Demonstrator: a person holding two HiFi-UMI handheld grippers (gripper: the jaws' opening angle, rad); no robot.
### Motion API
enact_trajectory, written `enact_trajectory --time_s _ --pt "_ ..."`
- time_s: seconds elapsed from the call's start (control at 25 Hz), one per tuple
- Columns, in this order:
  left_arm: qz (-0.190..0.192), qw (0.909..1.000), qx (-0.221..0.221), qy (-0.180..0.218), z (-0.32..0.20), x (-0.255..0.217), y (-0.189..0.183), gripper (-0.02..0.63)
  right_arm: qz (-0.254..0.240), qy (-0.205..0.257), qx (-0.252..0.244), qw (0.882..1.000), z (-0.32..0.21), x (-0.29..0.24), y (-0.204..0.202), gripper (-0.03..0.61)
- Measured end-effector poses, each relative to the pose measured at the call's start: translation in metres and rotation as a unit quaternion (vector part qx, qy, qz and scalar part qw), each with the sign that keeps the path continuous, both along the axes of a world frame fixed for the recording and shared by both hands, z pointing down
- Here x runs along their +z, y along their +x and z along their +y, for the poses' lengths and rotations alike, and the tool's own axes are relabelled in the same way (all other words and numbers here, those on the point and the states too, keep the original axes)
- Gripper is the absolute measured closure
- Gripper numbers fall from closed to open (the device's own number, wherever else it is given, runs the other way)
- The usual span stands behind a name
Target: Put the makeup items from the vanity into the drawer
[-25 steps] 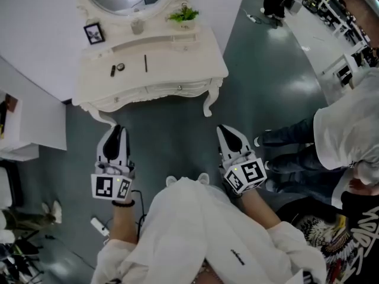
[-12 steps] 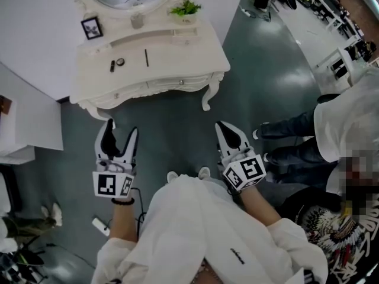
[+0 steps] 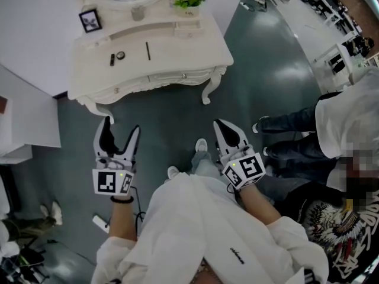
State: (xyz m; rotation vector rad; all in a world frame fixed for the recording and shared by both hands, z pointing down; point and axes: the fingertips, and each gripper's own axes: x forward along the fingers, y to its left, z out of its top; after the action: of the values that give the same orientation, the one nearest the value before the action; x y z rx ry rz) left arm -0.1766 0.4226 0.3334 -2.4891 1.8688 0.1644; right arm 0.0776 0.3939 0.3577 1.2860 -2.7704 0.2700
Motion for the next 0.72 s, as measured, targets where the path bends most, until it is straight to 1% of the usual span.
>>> enact_trajectory --time_s 0.2,0.36,0.56,0.72 --pt "0.0 1.0 -0.008 -0.001 -0.009 0.003 -0.003 0.259 -0.004 0.003 -0.012 1.0 -0.017 -0.001 -0.009 0.561" --pt "-0.003 0.9998 -0.018 -0.002 -0.028 0.004 -0.003 0.261 -0.008 0.006 -0.029 1.0 -0.039 0.001 -0.013 0.561" --pt "-0.011 0.9995 -0.029 -0.002 -0.065 0.003 0.005 0.259 -0.016 0.007 -0.049 0.999 -0.08 0.003 -0.013 0.561" --pt "-0.007 0.9993 -0.035 -0.011 -0.11 0.006 0.015 0.261 -0.019 0.005 -0.064 0.998 -0.129 0.006 -0.011 0.561"
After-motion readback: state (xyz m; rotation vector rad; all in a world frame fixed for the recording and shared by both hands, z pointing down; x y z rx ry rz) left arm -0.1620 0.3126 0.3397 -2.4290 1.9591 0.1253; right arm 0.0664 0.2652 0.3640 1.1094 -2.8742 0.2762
